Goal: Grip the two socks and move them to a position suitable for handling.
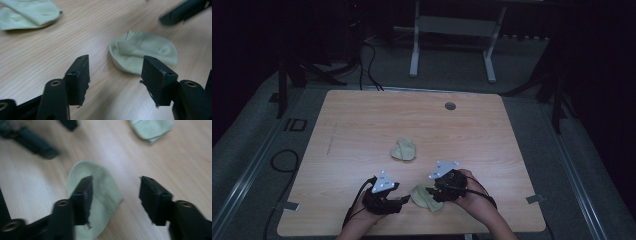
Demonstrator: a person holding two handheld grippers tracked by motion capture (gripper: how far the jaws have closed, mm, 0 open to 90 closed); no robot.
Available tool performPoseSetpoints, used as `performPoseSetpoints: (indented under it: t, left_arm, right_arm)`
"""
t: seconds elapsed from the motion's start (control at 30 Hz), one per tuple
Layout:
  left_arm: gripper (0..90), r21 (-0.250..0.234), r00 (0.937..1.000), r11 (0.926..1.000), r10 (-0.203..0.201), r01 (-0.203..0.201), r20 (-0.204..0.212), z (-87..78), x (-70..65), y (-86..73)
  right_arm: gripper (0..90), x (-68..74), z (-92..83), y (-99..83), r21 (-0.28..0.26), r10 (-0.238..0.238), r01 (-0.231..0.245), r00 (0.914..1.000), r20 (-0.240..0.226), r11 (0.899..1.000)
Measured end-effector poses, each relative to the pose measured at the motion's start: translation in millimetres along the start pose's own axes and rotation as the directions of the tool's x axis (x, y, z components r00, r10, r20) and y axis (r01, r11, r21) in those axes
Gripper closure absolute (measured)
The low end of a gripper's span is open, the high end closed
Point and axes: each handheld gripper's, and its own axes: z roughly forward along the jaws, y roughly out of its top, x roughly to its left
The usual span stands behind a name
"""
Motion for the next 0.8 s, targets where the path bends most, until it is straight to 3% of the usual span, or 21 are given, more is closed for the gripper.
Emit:
performPoseSetpoints:
  t: [0.1,0.27,0.37,0.4,0.5,0.57,0.8]
  left_arm:
    - [46.8,0.032,0.9998,0.9993,-0.018,0.018,0.009,13.2,3.4,2.8]
    - [57.6,0.063,0.9997,0.9979,0.010,-0.011,0.022,28.0,6.7,3.0]
    - [69.1,0.098,0.9993,0.9948,0.026,-0.028,0.029,32.9,5.1,4.7]
    - [73.9,0.123,0.9990,0.9916,0.037,-0.040,0.024,34.7,4.6,5.0]
    - [85.5,0.122,0.9991,0.9918,0.036,-0.039,0.020,36.0,3.0,5.3]
    - [86.9,0.120,0.9993,0.9921,0.035,-0.036,0.010,36.0,1.9,5.2]
    - [88.4,0.123,0.9997,0.9921,0.023,-0.023,0.004,35.3,0.0,4.3]
  right_arm:
    - [57.7,1.5,14.6,-2.3,0.030,-0.004,0.005,0.9986,-0.052,1.000]
    - [62.9,-0.1,36.0,-7.2,0.081,-0.002,0.008,0.9971,-0.076,0.997]
    - [69.7,-0.6,43.1,-10.9,0.114,-0.002,0.014,0.9952,-0.098,0.993]
    - [72.7,-1.0,43.1,-11.5,0.110,0.007,0.005,0.9936,-0.113,0.994]
    - [81.6,0.2,42.5,-12.0,0.107,0.008,0.005,0.9930,-0.118,0.994]
    - [82.7,0.5,41.2,-11.5,0.113,0.015,-0.003,0.9939,-0.109,0.994]
    - [84.6,-1.1,9.0,-12.4,0.024,0.049,-0.048,0.9966,-0.067,0.999]
